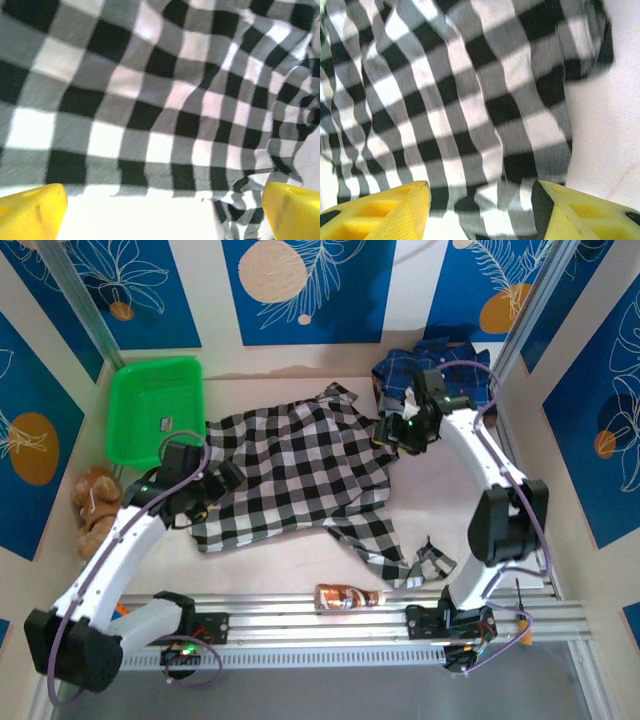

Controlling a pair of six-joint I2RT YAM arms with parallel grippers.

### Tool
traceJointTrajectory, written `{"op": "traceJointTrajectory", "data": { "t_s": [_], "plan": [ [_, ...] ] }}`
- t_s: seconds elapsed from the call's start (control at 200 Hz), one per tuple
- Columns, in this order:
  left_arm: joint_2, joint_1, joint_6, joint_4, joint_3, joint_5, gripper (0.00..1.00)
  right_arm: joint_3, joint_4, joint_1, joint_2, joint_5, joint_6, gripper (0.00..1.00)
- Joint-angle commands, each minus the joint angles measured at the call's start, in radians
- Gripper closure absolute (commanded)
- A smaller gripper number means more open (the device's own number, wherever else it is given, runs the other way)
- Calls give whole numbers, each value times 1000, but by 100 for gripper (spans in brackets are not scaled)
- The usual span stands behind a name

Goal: Fold and stack the long sleeve shirts

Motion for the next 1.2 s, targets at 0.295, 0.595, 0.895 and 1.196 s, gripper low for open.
{"op": "traceJointTrajectory", "data": {
  "t_s": [0.295, 0.595, 0.895, 1.196],
  "plan": [
    [-156, 135, -67, -273, -250, 53, 13, -465, -131, 7, -178, -72, 2, 40],
    [-57, 189, -116, -91, -348, 36, 24, -540, -104, -9, -152, -51, 4, 41],
    [-58, 254, -159, 87, -463, 62, 32, -540, -113, -15, -153, -44, 16, 42],
    [25, 265, -204, 307, -558, 68, 47, -543, -110, -22, -122, -36, 46, 42]
  ]
}}
